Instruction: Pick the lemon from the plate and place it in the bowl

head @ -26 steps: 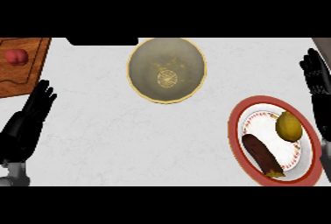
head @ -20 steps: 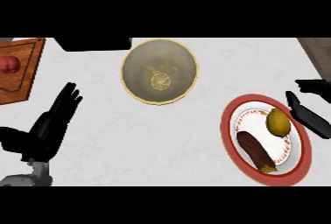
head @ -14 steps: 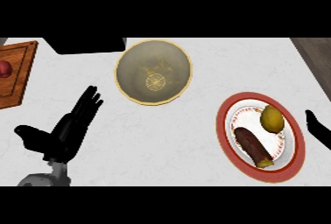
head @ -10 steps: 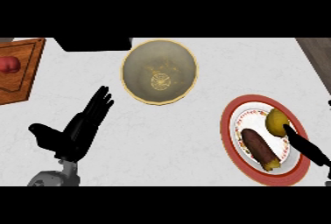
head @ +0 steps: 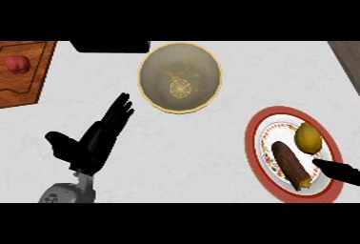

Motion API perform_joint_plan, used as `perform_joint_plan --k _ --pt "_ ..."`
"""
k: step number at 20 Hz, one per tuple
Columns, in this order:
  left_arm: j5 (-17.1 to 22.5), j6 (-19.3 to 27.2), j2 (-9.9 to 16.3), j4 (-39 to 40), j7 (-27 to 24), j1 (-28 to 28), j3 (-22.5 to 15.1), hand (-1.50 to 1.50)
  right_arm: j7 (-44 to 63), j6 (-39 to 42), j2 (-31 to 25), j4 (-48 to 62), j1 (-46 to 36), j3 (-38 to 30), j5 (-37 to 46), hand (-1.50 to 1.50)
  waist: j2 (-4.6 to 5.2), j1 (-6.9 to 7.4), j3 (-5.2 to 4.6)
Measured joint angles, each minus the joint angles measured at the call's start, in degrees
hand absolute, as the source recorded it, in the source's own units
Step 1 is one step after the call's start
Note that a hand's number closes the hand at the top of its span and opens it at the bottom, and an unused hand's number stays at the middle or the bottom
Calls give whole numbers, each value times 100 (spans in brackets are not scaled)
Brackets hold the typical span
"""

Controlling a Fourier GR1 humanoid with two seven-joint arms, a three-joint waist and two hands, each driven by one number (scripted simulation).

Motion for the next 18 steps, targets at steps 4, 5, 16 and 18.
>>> perform_joint_plan --k 4,5,16,18 --pt "-22 -9 -69 66 20 -93 -55 0 1158 1165 -10 -254 -576 121 -4 -150 8 92 12" --pt "-3 -17 -78 88 41 -129 -41 0 1340 1391 24 -283 -734 141 -47 -150 9 101 18" --pt "-37 -7 -143 176 57 -257 1 0 2135 2554 654 460 -1878 -22 -435 -150 3 112 41" --pt "-48 6 -158 157 98 -259 -15 0 2168 2672 743 692 -1993 -89 -453 -150 2 111 43"
